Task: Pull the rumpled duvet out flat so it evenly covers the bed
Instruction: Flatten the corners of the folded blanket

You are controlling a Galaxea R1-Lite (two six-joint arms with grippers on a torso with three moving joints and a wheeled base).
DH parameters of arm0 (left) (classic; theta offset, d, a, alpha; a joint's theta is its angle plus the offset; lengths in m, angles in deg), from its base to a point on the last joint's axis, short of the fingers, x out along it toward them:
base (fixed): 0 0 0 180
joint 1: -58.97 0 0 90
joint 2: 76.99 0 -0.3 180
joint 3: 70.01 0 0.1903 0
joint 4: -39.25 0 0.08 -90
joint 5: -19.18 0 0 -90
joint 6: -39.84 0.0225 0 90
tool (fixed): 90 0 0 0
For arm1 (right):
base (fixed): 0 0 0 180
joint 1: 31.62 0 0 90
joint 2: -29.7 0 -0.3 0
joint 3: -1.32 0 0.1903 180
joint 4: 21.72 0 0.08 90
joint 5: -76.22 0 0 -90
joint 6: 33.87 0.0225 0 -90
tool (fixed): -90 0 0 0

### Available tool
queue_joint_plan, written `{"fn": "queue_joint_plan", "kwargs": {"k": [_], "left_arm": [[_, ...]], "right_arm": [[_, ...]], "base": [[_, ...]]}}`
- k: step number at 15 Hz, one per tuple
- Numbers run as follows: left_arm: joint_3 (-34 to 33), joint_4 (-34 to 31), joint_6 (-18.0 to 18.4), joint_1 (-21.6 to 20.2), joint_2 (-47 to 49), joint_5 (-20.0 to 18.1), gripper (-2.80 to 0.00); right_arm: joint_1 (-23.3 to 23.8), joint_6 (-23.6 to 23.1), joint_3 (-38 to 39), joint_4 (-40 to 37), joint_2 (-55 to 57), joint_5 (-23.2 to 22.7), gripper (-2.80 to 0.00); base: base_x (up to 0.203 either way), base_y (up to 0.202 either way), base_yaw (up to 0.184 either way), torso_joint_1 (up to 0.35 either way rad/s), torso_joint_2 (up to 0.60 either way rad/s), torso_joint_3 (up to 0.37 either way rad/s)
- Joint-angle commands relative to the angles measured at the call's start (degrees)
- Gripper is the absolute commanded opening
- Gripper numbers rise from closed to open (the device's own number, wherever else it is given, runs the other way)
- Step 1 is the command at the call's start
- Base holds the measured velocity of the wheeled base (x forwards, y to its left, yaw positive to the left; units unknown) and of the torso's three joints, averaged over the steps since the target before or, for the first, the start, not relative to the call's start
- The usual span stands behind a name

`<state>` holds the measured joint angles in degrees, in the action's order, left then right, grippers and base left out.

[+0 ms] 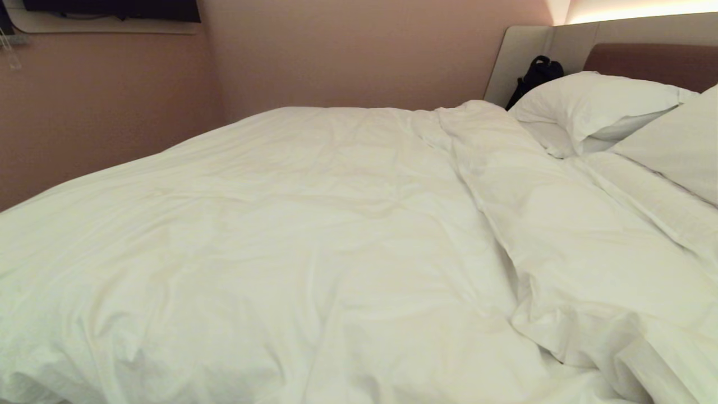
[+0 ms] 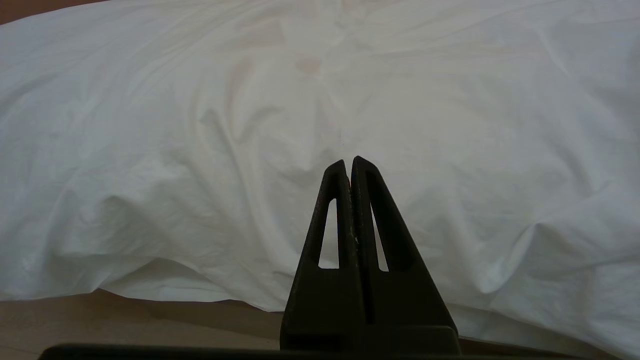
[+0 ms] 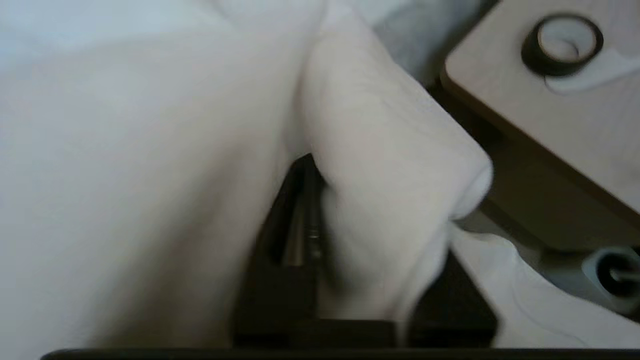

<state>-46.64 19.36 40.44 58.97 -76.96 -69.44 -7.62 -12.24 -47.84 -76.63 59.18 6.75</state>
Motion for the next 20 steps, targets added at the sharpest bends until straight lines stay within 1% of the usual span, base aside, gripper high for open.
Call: {"fn": "queue_joint_plan", "kwargs": {"k": [1, 4, 6, 9, 10, 12, 14, 15, 17, 20], "left_arm": [[0.0, 0.0, 0.0, 0.0, 0.0, 0.0, -2.8], [0.0, 0.0, 0.0, 0.0, 0.0, 0.0, -2.8], [0.0, 0.0, 0.0, 0.0, 0.0, 0.0, -2.8], [0.0, 0.0, 0.0, 0.0, 0.0, 0.0, -2.8], [0.0, 0.0, 0.0, 0.0, 0.0, 0.0, -2.8], [0.0, 0.0, 0.0, 0.0, 0.0, 0.0, -2.8], [0.0, 0.0, 0.0, 0.0, 0.0, 0.0, -2.8], [0.0, 0.0, 0.0, 0.0, 0.0, 0.0, -2.8], [0.0, 0.0, 0.0, 0.0, 0.0, 0.0, -2.8], [0.0, 0.0, 0.0, 0.0, 0.0, 0.0, -2.8]], "right_arm": [[0.0, -0.7, -0.1, 4.8, -1.5, -0.1, 0.0], [-0.1, -3.8, -0.5, 4.8, -6.8, -1.6, 0.0], [0.0, -5.1, -3.2, 4.2, -9.9, -7.0, 0.0], [0.0, -5.3, -11.8, 0.9, -13.0, -13.1, 0.0], [0.0, -5.2, -15.0, -0.8, -13.2, -14.6, 0.0], [0.0, -5.0, -21.6, -4.3, -13.4, -17.0, 0.0], [0.0, -5.0, -26.8, -7.5, -13.5, -18.2, 0.0], [0.0, -4.9, -29.0, -9.5, -13.4, -18.4, 0.0], [0.8, -4.9, -31.4, -15.9, -13.0, -18.2, 0.0], [4.8, -4.5, -34.9, -29.9, -12.0, -18.3, 0.0]], "base": [[0.0, 0.0, 0.0, 0.0, 0.0, 0.0], [0.0, 0.0, 0.0, 0.0, 0.0, 0.0], [0.0, 0.0, 0.0, 0.0, 0.0, 0.0], [0.0, 0.0, 0.0, 0.0, 0.0, 0.0], [0.0, 0.0, 0.0, 0.0, 0.0, 0.0], [0.0, 0.0, 0.0, 0.0, 0.0, 0.0], [0.0, 0.0, 0.0, 0.0, 0.0, 0.0], [0.0, 0.0, 0.0, 0.0, 0.0, 0.0], [0.0, 0.0, 0.0, 0.0, 0.0, 0.0], [0.0, 0.0, 0.0, 0.0, 0.0, 0.0]]}}
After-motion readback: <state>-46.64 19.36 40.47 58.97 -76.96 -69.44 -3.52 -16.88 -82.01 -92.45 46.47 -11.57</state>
